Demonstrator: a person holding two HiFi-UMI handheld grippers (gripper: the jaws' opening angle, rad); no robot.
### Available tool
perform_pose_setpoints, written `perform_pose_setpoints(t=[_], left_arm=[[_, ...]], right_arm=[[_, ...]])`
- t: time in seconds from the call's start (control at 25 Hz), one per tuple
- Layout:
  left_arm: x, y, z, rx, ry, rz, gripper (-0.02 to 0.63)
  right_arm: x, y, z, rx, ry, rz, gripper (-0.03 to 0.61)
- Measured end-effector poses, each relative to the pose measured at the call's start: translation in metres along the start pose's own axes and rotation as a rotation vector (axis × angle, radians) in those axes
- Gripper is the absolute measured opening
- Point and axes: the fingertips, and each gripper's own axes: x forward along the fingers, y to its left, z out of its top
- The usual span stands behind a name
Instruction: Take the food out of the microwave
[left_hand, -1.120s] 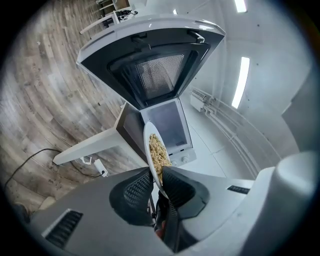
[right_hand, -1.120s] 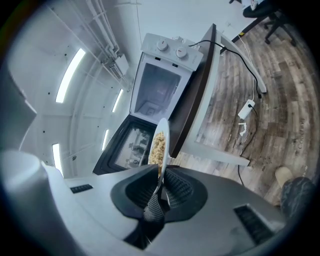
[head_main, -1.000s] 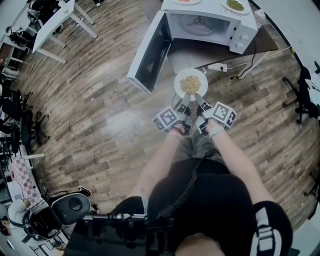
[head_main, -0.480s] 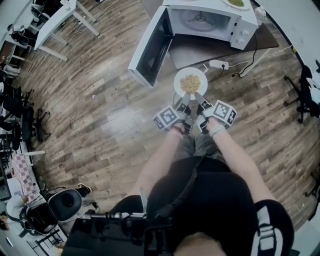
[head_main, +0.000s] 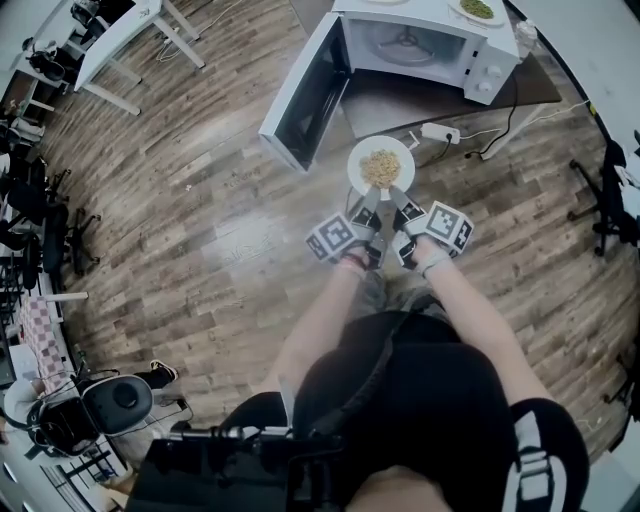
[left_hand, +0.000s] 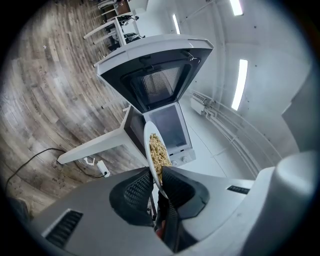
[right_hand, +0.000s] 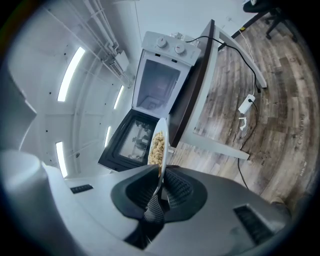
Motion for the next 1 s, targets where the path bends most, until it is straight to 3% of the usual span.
perform_pose_setpoints(t=[1.0], left_arm=[[-0.012,0.009,0.006,0.002,-0.030,0.002,0.046]], right_arm=[[0.009,0.000,-0.012,0.020,0.015,0.017,0.023]])
